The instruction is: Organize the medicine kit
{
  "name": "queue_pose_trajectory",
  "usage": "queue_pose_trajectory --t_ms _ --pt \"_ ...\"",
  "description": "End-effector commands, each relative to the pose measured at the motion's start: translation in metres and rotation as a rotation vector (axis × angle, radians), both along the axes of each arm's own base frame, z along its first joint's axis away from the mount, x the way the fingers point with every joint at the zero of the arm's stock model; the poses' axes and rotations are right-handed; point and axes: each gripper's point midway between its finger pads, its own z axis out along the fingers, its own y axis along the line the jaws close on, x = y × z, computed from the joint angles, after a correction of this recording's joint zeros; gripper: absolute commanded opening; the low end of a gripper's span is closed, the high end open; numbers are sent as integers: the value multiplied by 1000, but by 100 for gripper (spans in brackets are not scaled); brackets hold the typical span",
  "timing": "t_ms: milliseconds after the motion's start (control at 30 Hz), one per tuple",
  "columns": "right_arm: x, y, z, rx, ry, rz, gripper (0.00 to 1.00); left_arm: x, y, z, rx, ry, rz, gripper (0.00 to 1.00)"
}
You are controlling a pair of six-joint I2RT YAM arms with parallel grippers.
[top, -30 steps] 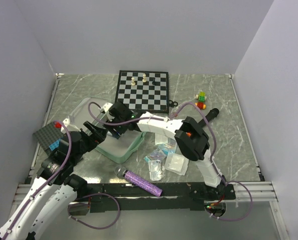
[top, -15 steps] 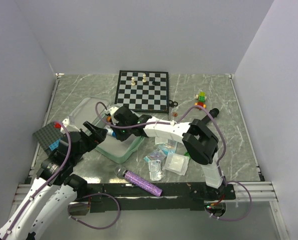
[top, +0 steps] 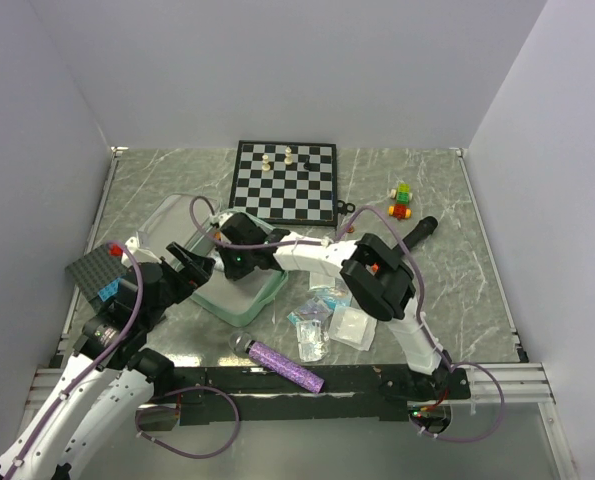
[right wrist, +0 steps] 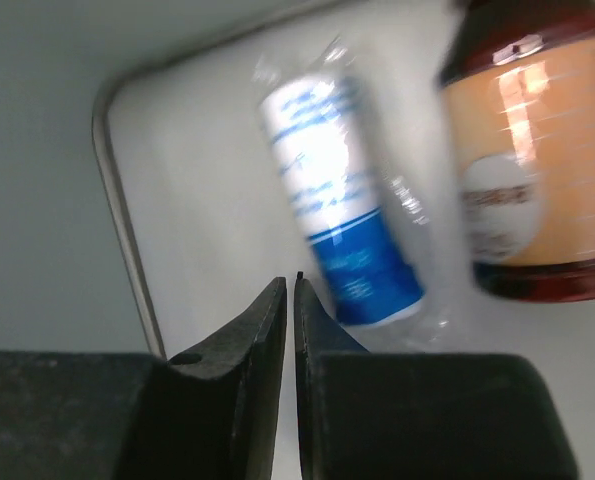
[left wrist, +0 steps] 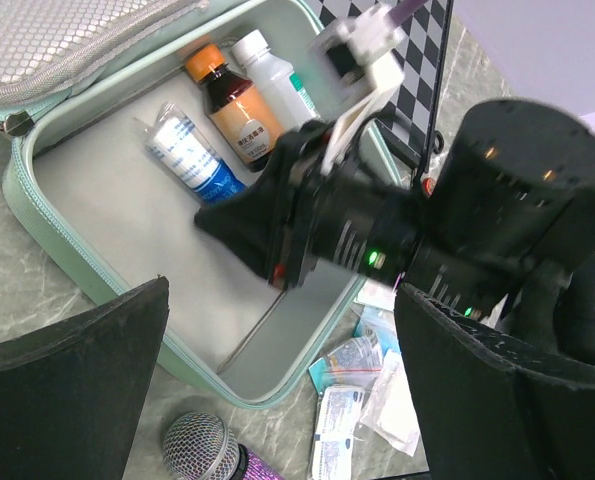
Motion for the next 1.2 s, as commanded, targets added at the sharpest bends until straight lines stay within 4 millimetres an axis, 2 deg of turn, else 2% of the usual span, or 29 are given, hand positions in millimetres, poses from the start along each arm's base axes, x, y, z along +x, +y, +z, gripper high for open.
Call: queue_pose_trajectory --t_ms 0,233,333,467,567,600,733,800,900,967,1067,1167 --pt "33 7 10 75 1 -123 15 2 1 9 -8 -17 15 99" --pt "49 6 18 90 -8 -173 16 3 1 7 -4 -14 15 99" --pt "51 7 27 114 -22 -179 19 3 2 7 -4 -14 16 99" --pt "46 11 55 191 -52 -142 27 2 2 9 -7 -19 16 99" --pt "40 8 85 247 -83 -120 38 2 1 11 -13 -28 12 99" --pt "40 6 95 261 -98 -119 45 1 2 11 -14 -29 14 99" --pt "40 -15 131 281 -169 -145 58 1 1 11 -12 -28 8 99" --pt "42 -30 142 276 -198 -166 62 2 1 11 -11 -28 9 99" --pt "42 -53 131 197 -207 -187 58 2 0 11 -13 -30 6 99" --pt "39 -61 110 116 -186 -170 48 2 -1 11 -15 -31 2 99" --pt "28 -62 72 17 -117 -125 33 2 -1 10 -12 -27 1 99" --pt "13 -55 50 -8 -85 -75 25 2 -1 9 -13 -24 -1 99"
